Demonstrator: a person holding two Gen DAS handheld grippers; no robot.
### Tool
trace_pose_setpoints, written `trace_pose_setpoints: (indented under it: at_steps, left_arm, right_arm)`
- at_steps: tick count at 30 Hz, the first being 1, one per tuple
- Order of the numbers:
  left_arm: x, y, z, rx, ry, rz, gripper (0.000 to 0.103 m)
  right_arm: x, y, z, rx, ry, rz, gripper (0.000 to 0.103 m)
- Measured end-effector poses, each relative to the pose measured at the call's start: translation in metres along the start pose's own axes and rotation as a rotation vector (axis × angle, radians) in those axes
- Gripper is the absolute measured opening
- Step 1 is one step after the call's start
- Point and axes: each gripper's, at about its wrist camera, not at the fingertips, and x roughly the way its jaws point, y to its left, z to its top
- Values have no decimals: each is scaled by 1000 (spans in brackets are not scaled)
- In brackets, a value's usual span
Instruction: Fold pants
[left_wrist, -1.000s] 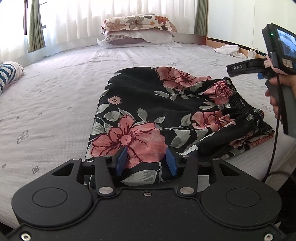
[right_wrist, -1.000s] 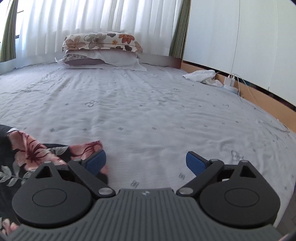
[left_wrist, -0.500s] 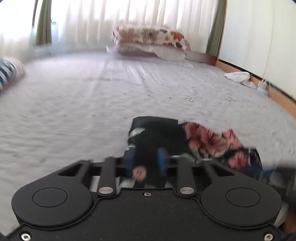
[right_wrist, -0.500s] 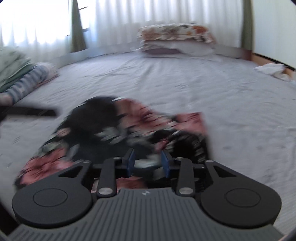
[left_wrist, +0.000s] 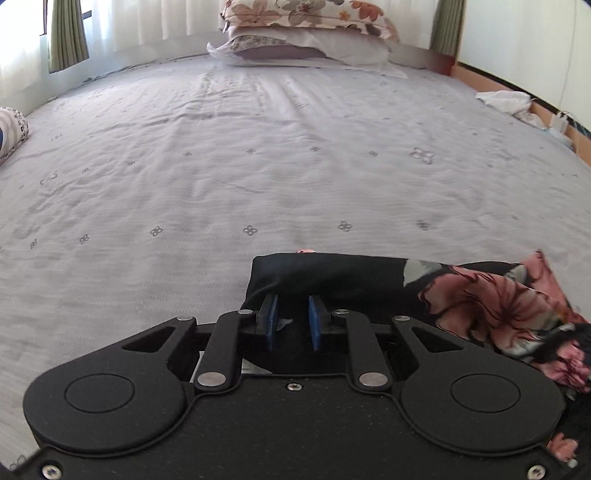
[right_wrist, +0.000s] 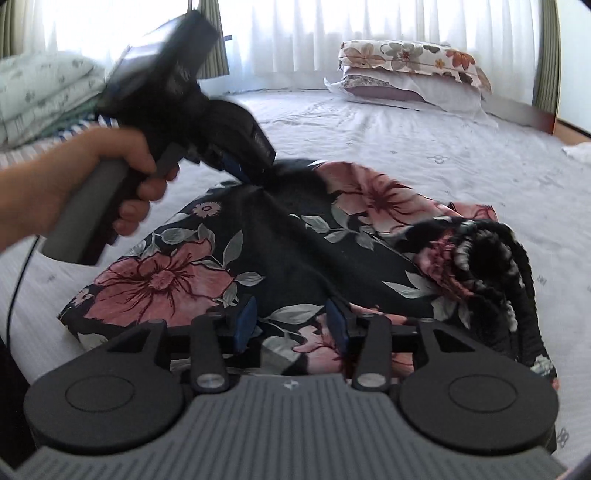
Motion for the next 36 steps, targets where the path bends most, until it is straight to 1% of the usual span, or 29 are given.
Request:
trace_pose_setpoints:
  at_steps: [5, 10, 14, 17, 21, 25, 26, 27, 28, 29, 31, 33, 35, 36]
  left_arm:
    - [11, -6, 3, 34, -23, 34, 19]
    - [5, -5, 3, 19, -26, 32, 19]
    - [-18, 0, 0, 9, -52, 26, 20]
    - [-47, 4, -9, -19, -83, -4, 19]
    - [-88, 1, -36, -18, -128, -45, 20]
    - [-114, -6, -71, 19, -137, -53, 21]
    - [-116, -9, -79, 39, -134, -42, 21]
    - [-117, -13, -87, 63, -126, -30, 21]
    - [-117, -17, -94, 79, -115, -20, 21]
    - [-116, -19, -101, 88, -101, -18, 21]
    - [-114, -21, -113, 94, -74, -22, 21]
    - [-111, -21, -122, 94, -68, -11, 22]
    - [-113, -23, -129, 109, -87, 3, 22]
    - [-115, -24, -130, 115, -89, 12, 22]
  right_arm:
    - [-3, -2, -2, -26, -7, -17, 67]
    - [-12, -13, 7, -1, -36, -40, 71]
    - [-12, -38, 17, 45, -42, -114, 71]
    - [-14, -57, 24, 95, -49, -137, 71]
    - [-22, -71, 32, 130, -80, -172, 71]
    - [-29, -81, 39, 141, -106, -212, 71]
    - [-26, -83, 41, 136, -97, -224, 70]
    - [-21, -84, 42, 113, -80, -241, 62]
    - [-14, -84, 42, 84, -55, -261, 48]
    - [-4, -86, 43, 64, -17, -290, 37]
    - [14, -94, 42, 59, 32, -342, 34]
    - [28, -112, 40, 113, 59, -383, 34]
    - [36, -133, 33, 212, 81, -373, 50]
    - [36, -138, 30, 246, 65, -360, 51]
